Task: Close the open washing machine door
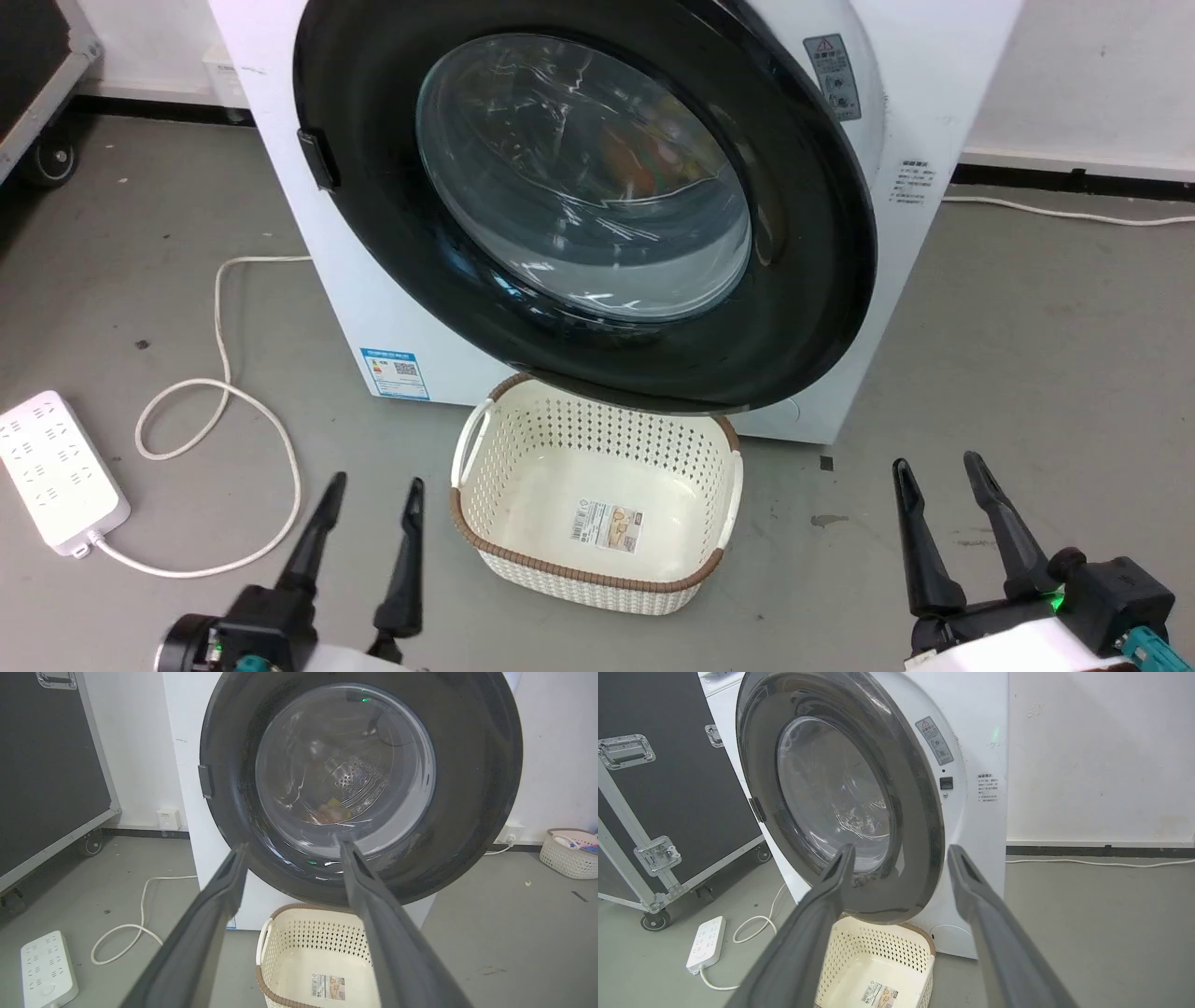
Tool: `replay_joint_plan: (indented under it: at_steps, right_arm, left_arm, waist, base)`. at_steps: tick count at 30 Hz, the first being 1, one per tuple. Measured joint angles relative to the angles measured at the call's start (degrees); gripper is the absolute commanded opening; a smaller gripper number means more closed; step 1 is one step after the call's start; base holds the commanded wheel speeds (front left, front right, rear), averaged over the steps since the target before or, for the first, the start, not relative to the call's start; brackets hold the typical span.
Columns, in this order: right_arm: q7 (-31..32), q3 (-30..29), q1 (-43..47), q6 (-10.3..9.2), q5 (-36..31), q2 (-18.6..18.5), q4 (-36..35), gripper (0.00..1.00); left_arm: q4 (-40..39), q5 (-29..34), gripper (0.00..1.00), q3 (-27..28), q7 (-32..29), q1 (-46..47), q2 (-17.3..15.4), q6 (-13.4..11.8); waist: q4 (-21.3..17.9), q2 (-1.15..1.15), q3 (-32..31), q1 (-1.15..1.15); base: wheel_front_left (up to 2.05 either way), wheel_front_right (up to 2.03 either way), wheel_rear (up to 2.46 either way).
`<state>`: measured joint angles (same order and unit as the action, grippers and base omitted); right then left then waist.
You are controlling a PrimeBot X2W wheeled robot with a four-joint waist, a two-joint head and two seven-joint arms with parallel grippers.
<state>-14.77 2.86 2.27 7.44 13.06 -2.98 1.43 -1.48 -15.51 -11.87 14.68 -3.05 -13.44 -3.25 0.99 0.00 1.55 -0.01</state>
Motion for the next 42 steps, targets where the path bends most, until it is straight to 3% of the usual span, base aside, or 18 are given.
replay_joint_plan:
  at_steps: [6, 7, 8, 14, 19, 32, 42]
  right_arm:
    - [0.0, -0.5, 0.0, 0.0, 0.1, 0.0, 0.8, 1.0]
    - [0.0, -0.5, 0.0, 0.0, 0.1, 0.0, 1.3, 0.41]
    - [0.0, -0.4, 0.0, 0.0, -0.3, 0.0, 1.6, 0.0]
    - [0.0, 2.4, -2.0, 0.0, -5.7, -1.2, 1.7, 0.0]
    - [1.3, 5.0, -7.1, 0.0, -5.8, -4.1, 1.5, 0.0]
    - [7.5, 12.7, -34.0, 0.0, 9.1, -21.6, 6.7, 0.0]
    - [8.7, 15.0, -46.1, 0.14, 15.2, -26.6, 13.4, 0.0]
  left_arm:
    - [-0.8, 3.9, 1.0, 0.3, 0.0, -0.5, 1.9, 1.8]
    - [-1.0, 4.6, 1.0, 0.4, 0.0, -0.4, 2.1, 2.1]
    - [-1.1, 5.1, 1.0, 0.5, 0.0, -0.4, 2.2, 2.4]
    - [-2.2, 7.0, 1.0, 1.4, 0.0, 1.0, 3.9, 3.4]
    - [-2.9, 8.5, 1.0, 1.4, 0.0, 2.9, 4.8, 4.2]
    - [-3.6, 10.5, 1.0, 1.3, 0.0, 8.7, 7.6, 5.4]
    - [-3.6, 11.5, 1.0, 1.2, 0.0, 11.0, 8.8, 5.9]
  waist:
    - [0.6, 0.0, 1.0, 0.01]
    - [0.6, 0.0, 1.3, 0.01]
    - [0.7, 0.0, 1.6, 0.01]
    - [0.9, 0.0, 5.0, 0.01]
    - [1.3, 0.0, 8.1, 0.01]
    - [4.8, 0.0, 20.0, 0.02]
    - [7.1, 0.0, 24.5, 0.02]
  base:
    - [0.0, 0.0, 0.0]
    - [0.0, 0.0, 0.0]
    - [0.0, 0.0, 0.0]
    - [0.0, 0.0, 0.0]
    - [0.0, 0.0, 0.0]
    - [0.0, 0.0, 0.0]
    - [0.0, 0.0, 0.0]
